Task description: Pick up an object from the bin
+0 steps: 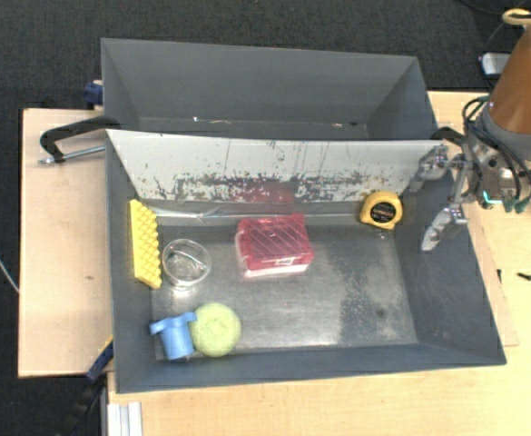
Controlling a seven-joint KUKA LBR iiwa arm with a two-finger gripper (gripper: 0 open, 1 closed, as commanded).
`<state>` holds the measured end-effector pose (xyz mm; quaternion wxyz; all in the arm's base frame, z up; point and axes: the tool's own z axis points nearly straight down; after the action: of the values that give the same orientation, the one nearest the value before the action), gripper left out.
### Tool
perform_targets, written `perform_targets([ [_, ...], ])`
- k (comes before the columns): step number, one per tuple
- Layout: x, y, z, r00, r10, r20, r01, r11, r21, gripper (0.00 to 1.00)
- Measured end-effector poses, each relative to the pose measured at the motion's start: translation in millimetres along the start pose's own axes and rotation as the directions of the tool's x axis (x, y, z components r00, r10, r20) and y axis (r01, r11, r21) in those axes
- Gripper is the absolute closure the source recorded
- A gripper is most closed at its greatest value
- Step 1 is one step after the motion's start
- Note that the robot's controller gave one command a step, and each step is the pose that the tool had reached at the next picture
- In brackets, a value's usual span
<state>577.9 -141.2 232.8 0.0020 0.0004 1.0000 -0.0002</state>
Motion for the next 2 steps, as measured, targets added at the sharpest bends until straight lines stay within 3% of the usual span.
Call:
perform_targets([
  [1, -3.1, 23, 40, 1.000, 0.003, 0.007, -0.003, 1.000, 0.002, 0.00],
  [2, -4.4, 39, 72, 0.998, 0.065, -0.006, -0.065, 0.998, -0.003, 0.00],
])
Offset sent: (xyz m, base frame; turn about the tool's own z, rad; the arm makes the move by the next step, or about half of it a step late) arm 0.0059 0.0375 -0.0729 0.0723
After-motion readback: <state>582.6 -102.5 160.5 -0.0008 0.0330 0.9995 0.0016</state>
